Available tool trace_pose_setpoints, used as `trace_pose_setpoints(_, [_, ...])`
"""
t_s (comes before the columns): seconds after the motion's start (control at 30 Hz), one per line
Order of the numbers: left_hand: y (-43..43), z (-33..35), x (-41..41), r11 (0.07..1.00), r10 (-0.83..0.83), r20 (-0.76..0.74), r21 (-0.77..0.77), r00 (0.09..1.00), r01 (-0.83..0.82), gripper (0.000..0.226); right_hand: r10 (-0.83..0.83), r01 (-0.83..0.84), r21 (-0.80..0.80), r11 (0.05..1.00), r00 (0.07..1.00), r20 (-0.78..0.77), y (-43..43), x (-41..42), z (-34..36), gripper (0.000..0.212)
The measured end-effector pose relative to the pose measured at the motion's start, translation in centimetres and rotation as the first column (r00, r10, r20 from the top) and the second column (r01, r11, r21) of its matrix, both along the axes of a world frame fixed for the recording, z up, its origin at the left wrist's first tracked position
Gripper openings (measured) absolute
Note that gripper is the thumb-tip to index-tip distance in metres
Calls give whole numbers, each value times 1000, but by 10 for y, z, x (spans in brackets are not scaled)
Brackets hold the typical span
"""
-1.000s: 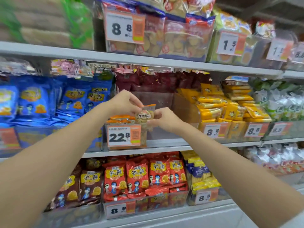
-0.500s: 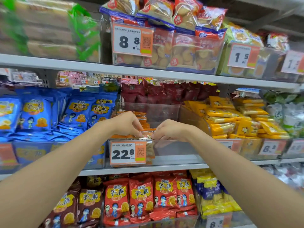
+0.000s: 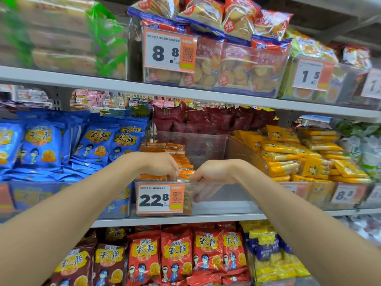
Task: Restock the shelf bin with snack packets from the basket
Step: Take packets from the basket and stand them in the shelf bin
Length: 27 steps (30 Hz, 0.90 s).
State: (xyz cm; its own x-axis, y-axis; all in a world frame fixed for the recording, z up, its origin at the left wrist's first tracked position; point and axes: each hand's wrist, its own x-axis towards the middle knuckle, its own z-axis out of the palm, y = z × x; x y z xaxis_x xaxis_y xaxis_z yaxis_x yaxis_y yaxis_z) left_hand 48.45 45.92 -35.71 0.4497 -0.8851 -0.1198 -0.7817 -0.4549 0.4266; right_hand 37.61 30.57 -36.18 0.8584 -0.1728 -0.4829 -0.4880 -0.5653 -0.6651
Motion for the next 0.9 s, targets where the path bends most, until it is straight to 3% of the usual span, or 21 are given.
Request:
trace_pose_setpoints(0.07, [-3,-1,-3,999,-3,43,51,999,1,27,24,-27,-109,994,999,-32,5,1,-3,44])
trace_pose_setpoints(0.13, [-3,1,-5,999,30,28,21,999,-31,22,9,-9,-111,994,1000,0,7,1,-1,44])
trace_pose_setpoints(0.2, [1,4,-4,987,85,-37,-130,996,-89,17,-97,101,-35,994,990,106,1,-2,4,42])
trace_pose_setpoints(0.27, [6,5,-1,922,154,-74,-349,985,-171,17,-256,253,41,967,947,195,-10,-2,7,55])
trace_pose_setpoints(0.33, [6,4,3,887,231,21,-417,973,-201,21,-359,345,101,933,909,213,-15,2,5,69])
trace_pose_setpoints(0.43, [-1,-3,2,976,193,234,-141,953,-164,36,-339,300,224,927,927,163,-3,11,2,75])
trace_pose_setpoints(0.53, [-5,-4,5,983,159,234,55,959,-176,44,-233,188,394,900,970,69,6,25,-2,90])
trace_pose_setpoints(0.63, [-4,1,6,984,143,186,83,972,-161,43,-228,197,434,879,974,19,-2,28,-2,98])
trace_pose_setpoints(0.77, [-4,2,9,984,135,167,94,977,-153,44,-170,174,44,984,982,-85,-11,16,9,104])
trace_pose_setpoints(0.8, [-4,2,11,983,135,169,102,976,-154,45,-124,128,46,991,989,-87,-9,15,9,102])
trace_pose_setpoints(0.9, [-5,0,12,981,142,168,109,975,-162,45,-51,59,248,967,998,-35,-3,18,0,97])
